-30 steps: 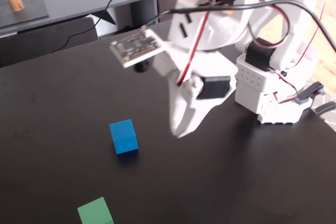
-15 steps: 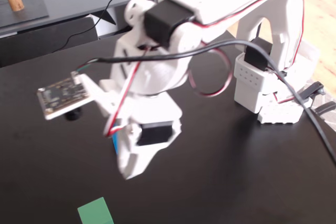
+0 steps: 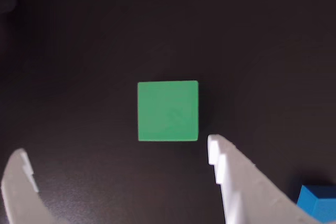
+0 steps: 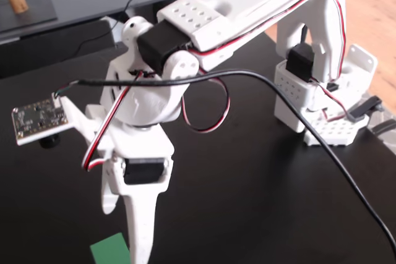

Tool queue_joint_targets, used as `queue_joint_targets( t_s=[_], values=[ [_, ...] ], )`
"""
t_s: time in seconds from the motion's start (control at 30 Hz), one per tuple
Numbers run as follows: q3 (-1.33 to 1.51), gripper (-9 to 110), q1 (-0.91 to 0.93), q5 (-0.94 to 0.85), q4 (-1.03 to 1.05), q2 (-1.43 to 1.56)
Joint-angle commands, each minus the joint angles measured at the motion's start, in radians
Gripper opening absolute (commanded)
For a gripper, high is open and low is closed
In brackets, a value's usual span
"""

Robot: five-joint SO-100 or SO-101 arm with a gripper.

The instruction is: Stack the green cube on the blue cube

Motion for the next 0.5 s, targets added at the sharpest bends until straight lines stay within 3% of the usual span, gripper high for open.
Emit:
queue_joint_targets(
  t_s=[0.0,0.47],
  values=[
    [0.023,49,0.020,-0.020,-0.078,0.012],
    [0.126,54,0.057,-0.054,-0.353,-0.083]
  ],
)
